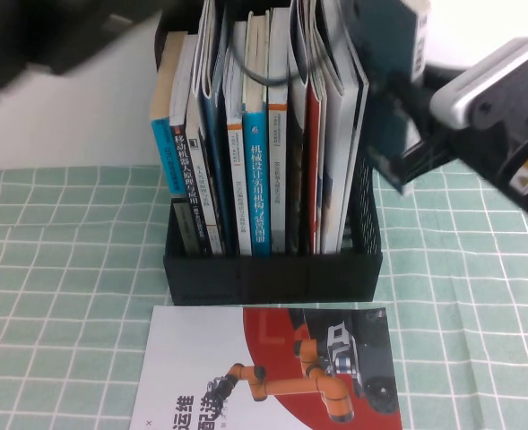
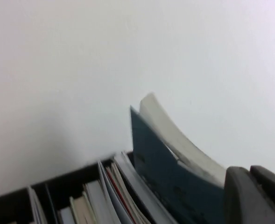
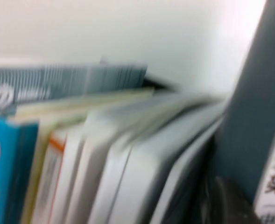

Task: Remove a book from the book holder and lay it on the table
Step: Pick up the right side book from the book shelf, then place the picked book on the book

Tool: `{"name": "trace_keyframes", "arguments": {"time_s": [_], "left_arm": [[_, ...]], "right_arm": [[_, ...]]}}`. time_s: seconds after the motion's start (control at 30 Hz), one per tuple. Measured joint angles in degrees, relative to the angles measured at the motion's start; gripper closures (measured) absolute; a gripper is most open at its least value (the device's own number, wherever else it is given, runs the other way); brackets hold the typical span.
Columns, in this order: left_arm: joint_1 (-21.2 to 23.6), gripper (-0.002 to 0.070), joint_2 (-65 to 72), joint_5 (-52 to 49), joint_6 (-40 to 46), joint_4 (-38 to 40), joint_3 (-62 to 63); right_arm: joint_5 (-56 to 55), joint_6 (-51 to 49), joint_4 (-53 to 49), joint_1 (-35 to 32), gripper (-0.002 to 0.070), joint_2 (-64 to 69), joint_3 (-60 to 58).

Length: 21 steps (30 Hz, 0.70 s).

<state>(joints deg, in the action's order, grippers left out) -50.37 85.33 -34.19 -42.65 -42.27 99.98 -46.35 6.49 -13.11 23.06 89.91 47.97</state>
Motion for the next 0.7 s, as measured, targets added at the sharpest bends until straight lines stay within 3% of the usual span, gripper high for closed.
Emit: {"name": "trace_keyframes", "arguments": {"time_s": [0.2,0.37,0.5,0.7], "left_arm": [[0.0,0.0678,-11.3,-2.2,2.0,0.6,0.3],[0.0,0.0678,-19.7,-5.4,7.1,5.4,0.5],[0.0,0.0678,-25.1,-12.2,11.2,9.9,0.7],[0.0,0.0678,-28.0,-23.2,14.7,13.2,-0.4]], "right_arm": [[-0.1,5.2,0.6,-0.3,0.0545,-10.2,0.0],[2.1,4.8,-6.4,-0.4,0.0545,-19.0,0.6],[7.9,-3.4,-19.6,-0.4,0.0545,-25.8,2.2],[6.7,-23.6,-42.9,-0.4,0.0545,-30.5,2.5]]}}
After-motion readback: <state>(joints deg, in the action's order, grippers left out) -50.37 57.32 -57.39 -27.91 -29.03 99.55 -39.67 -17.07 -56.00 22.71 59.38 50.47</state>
